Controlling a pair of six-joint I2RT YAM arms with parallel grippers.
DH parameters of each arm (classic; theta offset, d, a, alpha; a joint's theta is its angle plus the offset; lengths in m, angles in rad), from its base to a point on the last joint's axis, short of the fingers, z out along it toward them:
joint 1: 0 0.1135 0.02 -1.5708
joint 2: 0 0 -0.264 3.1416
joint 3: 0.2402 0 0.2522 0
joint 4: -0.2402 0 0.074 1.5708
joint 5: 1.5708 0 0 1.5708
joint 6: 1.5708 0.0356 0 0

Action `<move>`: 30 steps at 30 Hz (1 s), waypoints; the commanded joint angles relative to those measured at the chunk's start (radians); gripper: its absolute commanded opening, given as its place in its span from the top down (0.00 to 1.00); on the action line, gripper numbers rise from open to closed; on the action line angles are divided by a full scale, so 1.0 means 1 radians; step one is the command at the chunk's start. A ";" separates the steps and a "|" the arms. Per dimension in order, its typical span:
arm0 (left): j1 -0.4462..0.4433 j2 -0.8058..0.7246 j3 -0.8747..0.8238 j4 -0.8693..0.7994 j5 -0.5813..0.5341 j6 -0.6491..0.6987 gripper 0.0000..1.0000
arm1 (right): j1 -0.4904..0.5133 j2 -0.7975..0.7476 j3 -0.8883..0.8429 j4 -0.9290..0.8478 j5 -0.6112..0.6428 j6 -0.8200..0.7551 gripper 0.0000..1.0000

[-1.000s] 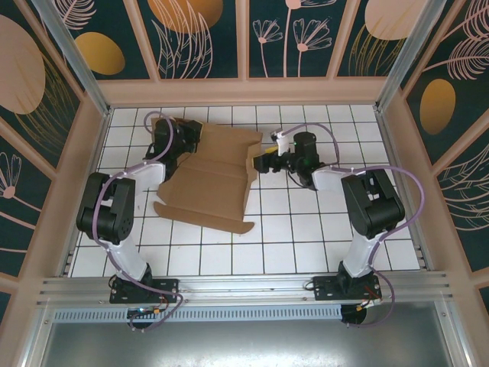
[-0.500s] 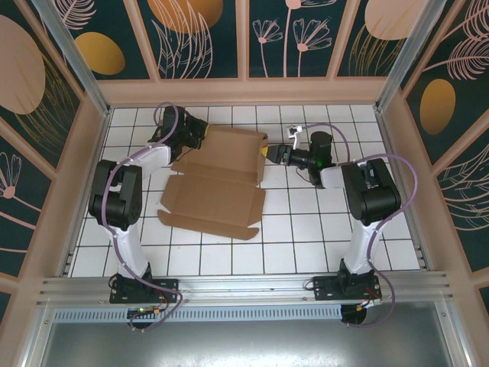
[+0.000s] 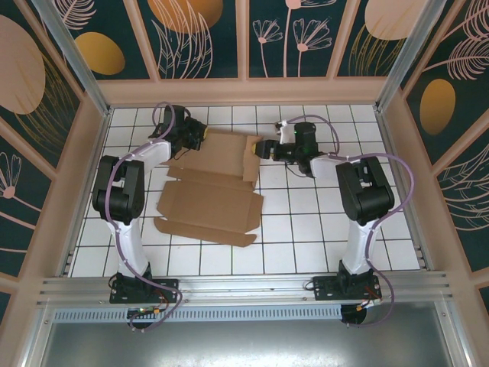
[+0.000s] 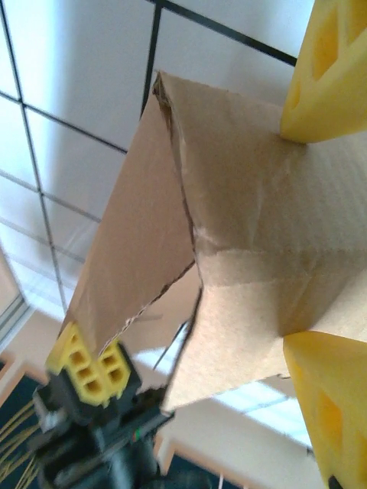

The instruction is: Fold the paper box

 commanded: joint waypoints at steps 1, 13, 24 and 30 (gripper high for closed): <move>0.006 -0.026 -0.023 0.007 0.017 -0.012 1.00 | 0.053 0.021 0.046 -0.213 0.230 -0.103 0.33; 0.006 -0.106 -0.111 0.121 0.010 -0.001 1.00 | 0.059 -0.058 -0.014 -0.252 0.339 -0.121 0.27; 0.005 -0.239 -0.460 0.799 0.083 -0.071 1.00 | 0.048 -0.212 -0.235 -0.010 0.190 -0.174 0.26; 0.006 -0.208 -0.596 1.082 0.136 -0.129 1.00 | 0.078 -0.252 -0.331 0.070 0.192 -0.217 0.25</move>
